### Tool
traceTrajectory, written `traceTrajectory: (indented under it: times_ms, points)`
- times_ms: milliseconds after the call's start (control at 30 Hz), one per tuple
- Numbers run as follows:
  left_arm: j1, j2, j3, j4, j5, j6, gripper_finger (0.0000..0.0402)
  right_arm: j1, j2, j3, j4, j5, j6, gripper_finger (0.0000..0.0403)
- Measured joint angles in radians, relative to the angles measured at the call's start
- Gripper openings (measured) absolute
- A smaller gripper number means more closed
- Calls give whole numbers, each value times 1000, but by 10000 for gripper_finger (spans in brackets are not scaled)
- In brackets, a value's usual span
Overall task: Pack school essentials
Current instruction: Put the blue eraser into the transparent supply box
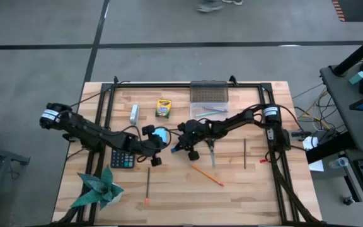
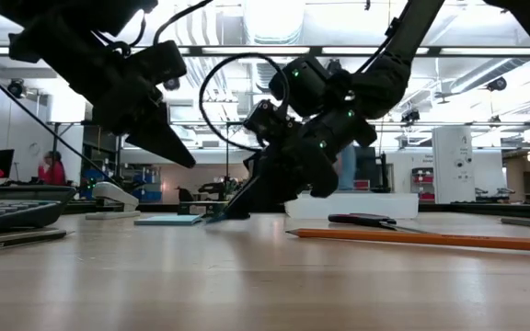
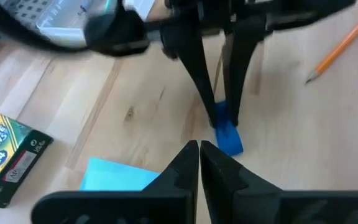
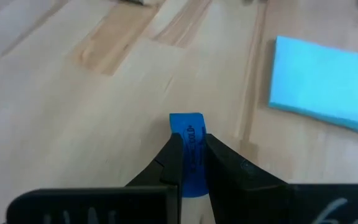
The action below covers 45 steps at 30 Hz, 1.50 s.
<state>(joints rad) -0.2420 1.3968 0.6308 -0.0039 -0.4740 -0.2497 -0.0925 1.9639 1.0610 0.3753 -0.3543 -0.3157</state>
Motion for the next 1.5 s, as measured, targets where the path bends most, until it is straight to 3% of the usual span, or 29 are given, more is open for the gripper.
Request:
traceTrajectory:
  times_ms: [367,733,967,1133,1500]
  points:
    - [0,89,0,42,1,-5,0,-44,-147,-98,-53,81,-43,33]
    - [15,315,0,563,5,141,0,-248,-371,-187,-210,131,-69,33]
    - [34,365,26,625,5,162,0,-385,-466,-263,-276,198,-111,33]
    - [34,360,25,625,5,162,0,-452,-454,-291,-281,198,-127,33]
    - [33,356,24,624,5,153,0,-457,-313,-262,-156,189,-162,33]
